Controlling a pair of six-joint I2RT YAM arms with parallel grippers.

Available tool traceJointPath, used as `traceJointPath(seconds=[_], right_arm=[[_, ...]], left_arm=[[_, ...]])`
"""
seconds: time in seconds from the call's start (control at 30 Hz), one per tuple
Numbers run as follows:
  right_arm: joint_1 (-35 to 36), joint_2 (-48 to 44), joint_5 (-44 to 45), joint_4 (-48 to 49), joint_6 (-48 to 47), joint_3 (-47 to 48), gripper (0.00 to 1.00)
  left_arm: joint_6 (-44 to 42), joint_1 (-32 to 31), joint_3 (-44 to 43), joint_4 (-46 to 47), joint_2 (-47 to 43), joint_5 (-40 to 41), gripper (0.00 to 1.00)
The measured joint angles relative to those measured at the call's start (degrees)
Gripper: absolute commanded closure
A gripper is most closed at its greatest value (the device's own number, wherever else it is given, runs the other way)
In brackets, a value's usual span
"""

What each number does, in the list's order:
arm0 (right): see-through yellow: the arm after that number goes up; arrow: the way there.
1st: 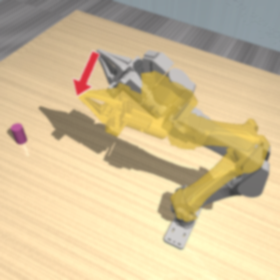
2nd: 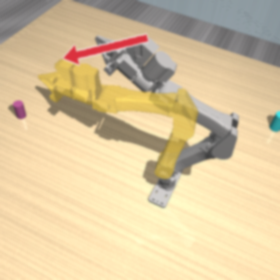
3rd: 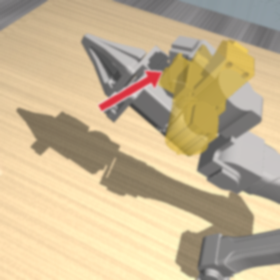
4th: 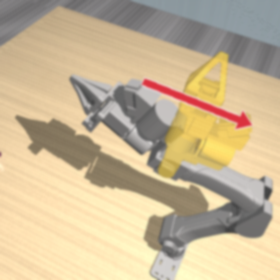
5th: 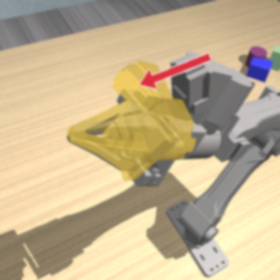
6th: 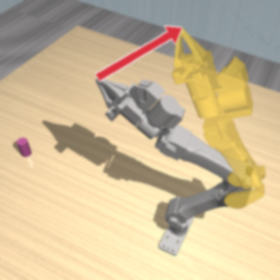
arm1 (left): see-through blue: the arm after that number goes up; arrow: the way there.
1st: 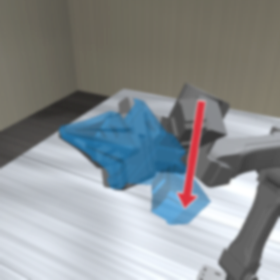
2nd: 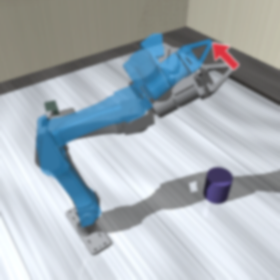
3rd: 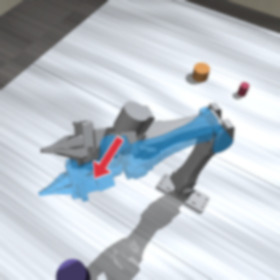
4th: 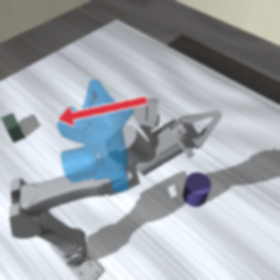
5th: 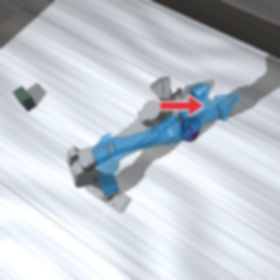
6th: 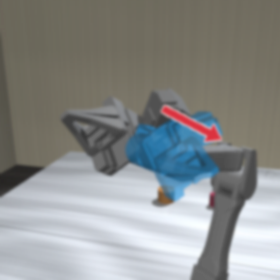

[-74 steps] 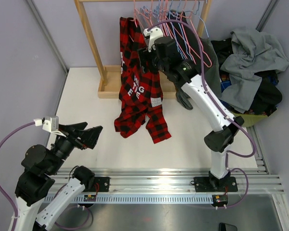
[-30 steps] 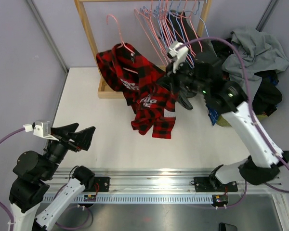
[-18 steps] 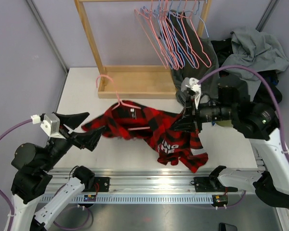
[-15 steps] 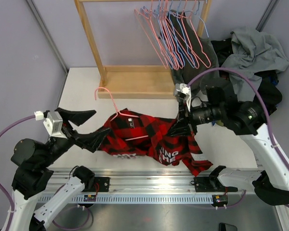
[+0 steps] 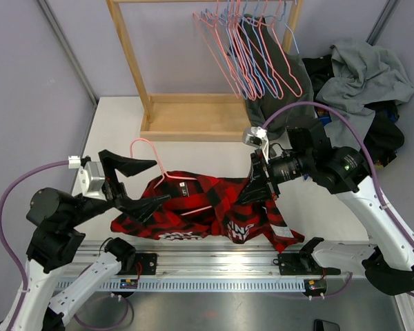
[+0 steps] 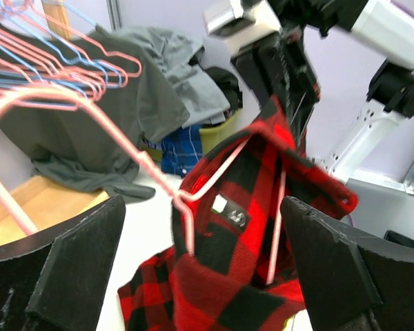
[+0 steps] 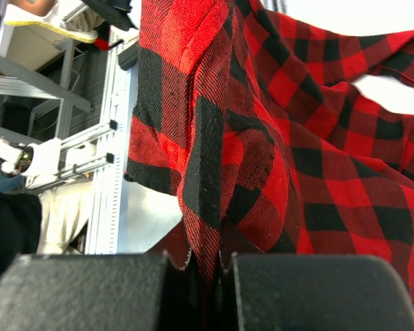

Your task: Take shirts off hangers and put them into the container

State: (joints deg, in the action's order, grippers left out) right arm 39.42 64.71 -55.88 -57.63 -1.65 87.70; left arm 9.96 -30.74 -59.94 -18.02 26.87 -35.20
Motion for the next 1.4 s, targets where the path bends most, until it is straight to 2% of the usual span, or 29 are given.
traceJointPath(seconds=[0.13, 0.27, 0.3, 0.37, 0.4, 0.47, 0.5, 0.6, 0.63, 0.8, 0.83, 0.87, 0.9, 0.97, 1.0, 1.1, 1.3, 1.37, 1.4], right_arm=[[0.0, -0.04, -2.08, 0.83, 0.04, -0.44, 1.0], [0.0, -0.11, -3.69, 1.09, 0.04, -1.84, 1.0], [0.02, -0.15, -3.8, 1.2, 0.02, -2.21, 1.0], [0.02, -0.26, -3.82, 1.2, 0.0, -2.78, 1.0], [0.0, -0.33, -3.87, 1.22, -0.02, -3.04, 1.0], [0.02, -0.48, -3.91, 1.42, -0.07, -3.54, 1.0], [0.02, -0.63, -3.87, 1.77, -0.04, -3.89, 1.0], [-0.04, -0.72, -3.43, 2.71, -0.24, -4.48, 1.0], [-0.07, -0.72, -3.21, 2.97, -0.33, -4.57, 1.0], [-0.11, -0.72, -0.9, 3.96, -1.03, -4.7, 1.0], [-0.09, -0.7, -0.35, 4.04, -1.01, -4.7, 0.93], [-0.09, -0.59, 0.17, 4.24, -0.98, -4.7, 0.81], [-0.09, -0.44, 0.85, 4.42, -0.79, -4.7, 0.77], [-0.09, 0.15, 2.78, 4.63, -0.15, -4.72, 0.51], [-0.09, 0.7, 3.8, 4.85, 0.44, -4.76, 0.43], [-0.09, 2.36, 7.06, 5.77, 0.83, -5.53, 0.32], [-0.09, 3.26, 13.84, 5.99, 0.72, -7.23, 0.29], [-0.09, 3.26, 16.37, 5.99, 0.74, -7.5, 0.35], [-0.09, 3.26, 17.68, 6.03, 0.96, -7.67, 0.42]], left_arm=[[-0.02, 0.0, 1.88, 1.03, 0.87, -0.31, 0.01], [0.35, 0.0, 2.82, 3.28, 2.14, -0.61, 0.12], [0.63, 0.0, 2.95, 4.0, 2.43, -0.74, 0.25], [1.38, 0.0, 2.99, 5.4, 2.91, -1.14, 0.38], [1.7, 0.0, 2.99, 6.05, 3.06, -1.29, 0.49], [2.56, 0.0, 3.04, 7.52, 3.43, -1.86, 0.58], [3.1, 0.0, 3.04, 8.09, 3.56, -2.34, 0.68], [5.03, -0.13, 3.04, 9.18, 3.85, -4.59, 0.88], [5.53, -0.22, 3.04, 9.42, 3.89, -5.38, 1.0], [7.04, -0.31, 3.04, 9.77, 3.89, -6.01, 1.0], [7.04, -0.31, 3.06, 9.75, 3.87, -5.81, 1.0], [7.04, -0.31, 3.06, 9.62, 3.87, -5.42, 1.0], [7.02, -0.31, 3.06, 9.42, 3.85, -4.83, 1.0], [6.82, -0.33, 3.04, 8.68, 3.56, -3.32, 1.0], [6.36, -0.44, 2.95, 7.98, 3.37, -2.08, 1.0], [4.42, -0.55, 1.29, 3.15, 3.45, 4.35, 1.0], [-0.59, -0.74, -5.6, -7.06, 6.8, 18.69, 1.0], [-2.29, -0.76, -6.56, -9.33, 6.88, 23.12, 1.0], [-3.13, -0.74, -6.93, -10.23, 6.82, 25.33, 1.0]])
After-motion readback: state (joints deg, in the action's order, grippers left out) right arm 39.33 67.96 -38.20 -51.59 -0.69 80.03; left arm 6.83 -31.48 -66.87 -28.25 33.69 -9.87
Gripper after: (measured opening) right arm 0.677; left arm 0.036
